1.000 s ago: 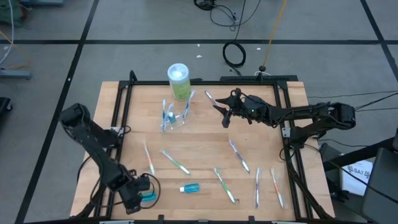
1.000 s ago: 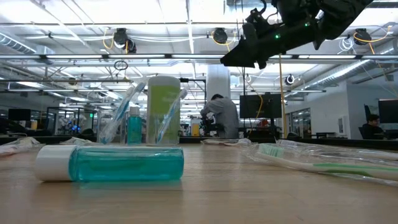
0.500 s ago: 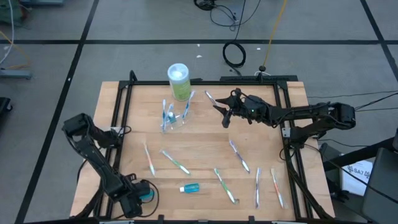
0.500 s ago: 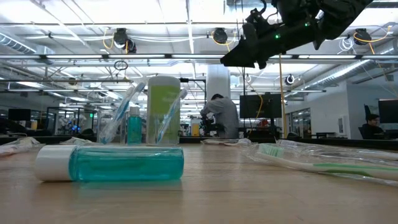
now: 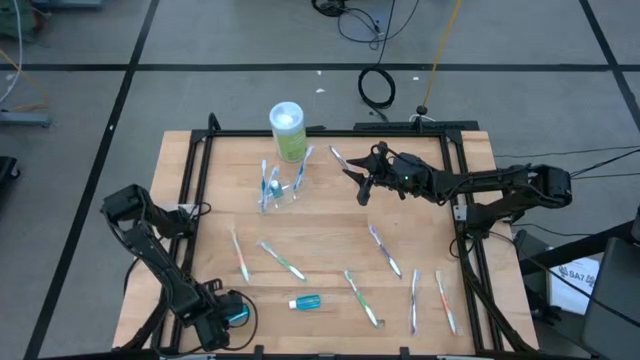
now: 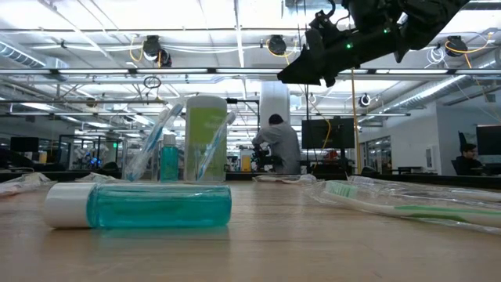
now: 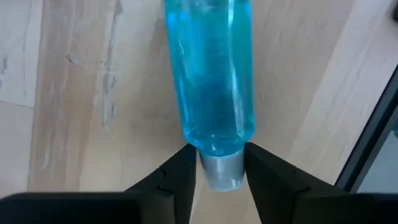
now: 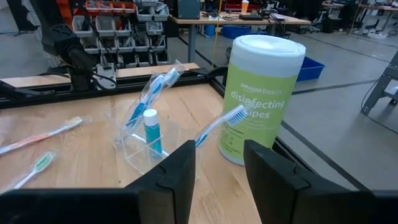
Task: Pick & Place toothbrushing station
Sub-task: Put the left mouthwash into the transparent organizer
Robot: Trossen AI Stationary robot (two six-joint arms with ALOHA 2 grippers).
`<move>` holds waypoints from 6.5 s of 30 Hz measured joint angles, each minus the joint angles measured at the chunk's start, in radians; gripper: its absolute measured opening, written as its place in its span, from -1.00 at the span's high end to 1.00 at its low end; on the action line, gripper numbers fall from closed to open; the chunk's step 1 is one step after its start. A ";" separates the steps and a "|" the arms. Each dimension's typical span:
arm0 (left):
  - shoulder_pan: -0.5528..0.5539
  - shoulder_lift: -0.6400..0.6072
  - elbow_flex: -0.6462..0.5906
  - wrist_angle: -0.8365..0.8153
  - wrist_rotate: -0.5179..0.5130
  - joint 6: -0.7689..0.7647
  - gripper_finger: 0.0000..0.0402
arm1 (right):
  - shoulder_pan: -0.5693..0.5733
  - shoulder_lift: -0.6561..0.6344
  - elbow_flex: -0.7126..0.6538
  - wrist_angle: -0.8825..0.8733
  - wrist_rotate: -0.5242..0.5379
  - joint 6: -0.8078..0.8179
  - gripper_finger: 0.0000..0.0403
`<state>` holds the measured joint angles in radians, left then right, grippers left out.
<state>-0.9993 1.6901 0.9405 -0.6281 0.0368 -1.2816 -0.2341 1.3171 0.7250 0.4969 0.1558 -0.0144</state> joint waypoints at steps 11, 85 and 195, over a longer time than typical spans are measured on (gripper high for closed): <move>0.057 -0.001 0.000 -0.004 -0.036 0.096 0.51 | 0.000 0.000 0.000 0.000 0.000 -0.001 0.37; 0.935 -0.296 0.000 0.638 -0.624 1.870 0.49 | 0.207 0.202 0.035 0.428 0.075 0.152 -0.21; 1.158 -0.503 -0.383 1.517 -0.011 1.247 -0.22 | 0.171 -0.117 -0.212 0.579 -0.061 0.011 0.51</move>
<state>0.1583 1.1868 0.5575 0.8884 0.0255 -0.0345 -0.0635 1.2003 0.5129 1.0756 0.0950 -0.0038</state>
